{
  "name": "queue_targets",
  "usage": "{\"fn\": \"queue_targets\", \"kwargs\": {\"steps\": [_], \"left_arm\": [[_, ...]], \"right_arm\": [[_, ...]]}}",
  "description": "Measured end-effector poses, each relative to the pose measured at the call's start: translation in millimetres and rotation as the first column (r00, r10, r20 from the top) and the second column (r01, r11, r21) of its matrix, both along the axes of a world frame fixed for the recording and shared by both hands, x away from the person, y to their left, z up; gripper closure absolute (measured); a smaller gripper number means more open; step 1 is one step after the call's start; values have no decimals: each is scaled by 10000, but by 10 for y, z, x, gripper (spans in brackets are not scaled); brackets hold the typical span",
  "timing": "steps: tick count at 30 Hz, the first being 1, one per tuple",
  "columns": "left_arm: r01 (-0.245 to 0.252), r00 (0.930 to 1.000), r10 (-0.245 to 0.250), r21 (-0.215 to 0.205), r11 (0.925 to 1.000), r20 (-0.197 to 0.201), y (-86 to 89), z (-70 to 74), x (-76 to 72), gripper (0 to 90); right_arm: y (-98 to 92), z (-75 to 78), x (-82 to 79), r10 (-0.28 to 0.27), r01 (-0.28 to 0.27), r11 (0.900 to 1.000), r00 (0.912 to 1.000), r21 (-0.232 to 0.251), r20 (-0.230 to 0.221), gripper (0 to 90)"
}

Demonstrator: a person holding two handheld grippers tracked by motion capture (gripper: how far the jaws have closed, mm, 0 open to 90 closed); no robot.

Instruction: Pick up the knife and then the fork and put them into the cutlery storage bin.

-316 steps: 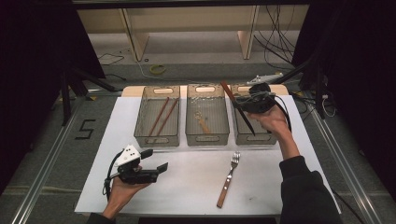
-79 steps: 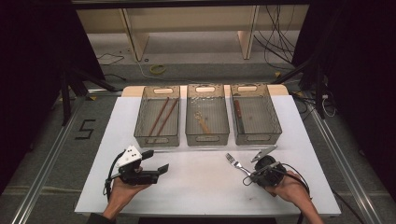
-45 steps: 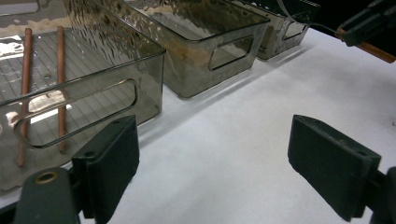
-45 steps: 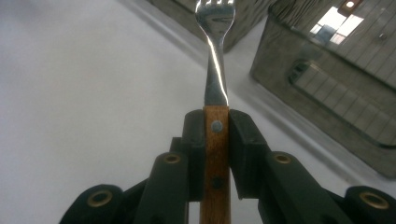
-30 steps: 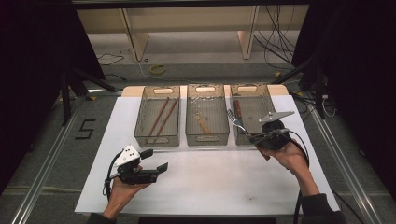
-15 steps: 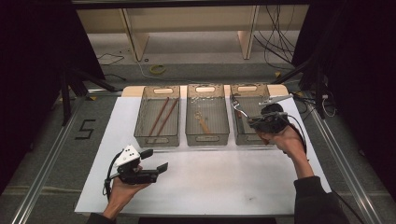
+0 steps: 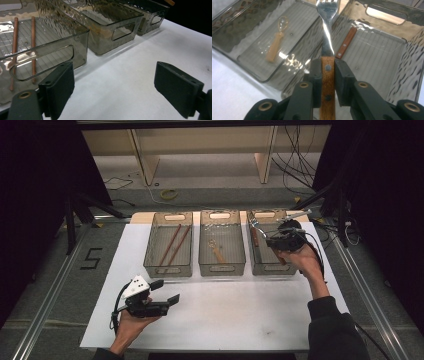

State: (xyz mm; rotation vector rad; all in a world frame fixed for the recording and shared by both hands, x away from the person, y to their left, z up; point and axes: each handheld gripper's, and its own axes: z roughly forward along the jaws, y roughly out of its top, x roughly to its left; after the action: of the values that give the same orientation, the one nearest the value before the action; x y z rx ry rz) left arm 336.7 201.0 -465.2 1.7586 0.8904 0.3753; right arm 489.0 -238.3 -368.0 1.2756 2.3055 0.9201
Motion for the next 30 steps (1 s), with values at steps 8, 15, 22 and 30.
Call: {"fn": "queue_targets", "kwargs": {"steps": [8,15,22,30], "left_arm": [[0,10000,0,0,10000,2,0,0,0,160],[5,10000,-5,16,10000,12,0,0,0,160],[4,10000,-4,9,10000,9,1,0,1,160],[-17,10000,17,-40,10000,5,2,0,0,160]], "right_arm": [[-20,-4,102,-345,346,9994,9993,75,-159,779],[5,-10,170,-466,468,9989,9986,65,-243,779],[28,-49,253,-657,654,9978,9973,-83,-318,779],[36,-92,343,-1008,1010,9949,9938,5,-466,778]]}}
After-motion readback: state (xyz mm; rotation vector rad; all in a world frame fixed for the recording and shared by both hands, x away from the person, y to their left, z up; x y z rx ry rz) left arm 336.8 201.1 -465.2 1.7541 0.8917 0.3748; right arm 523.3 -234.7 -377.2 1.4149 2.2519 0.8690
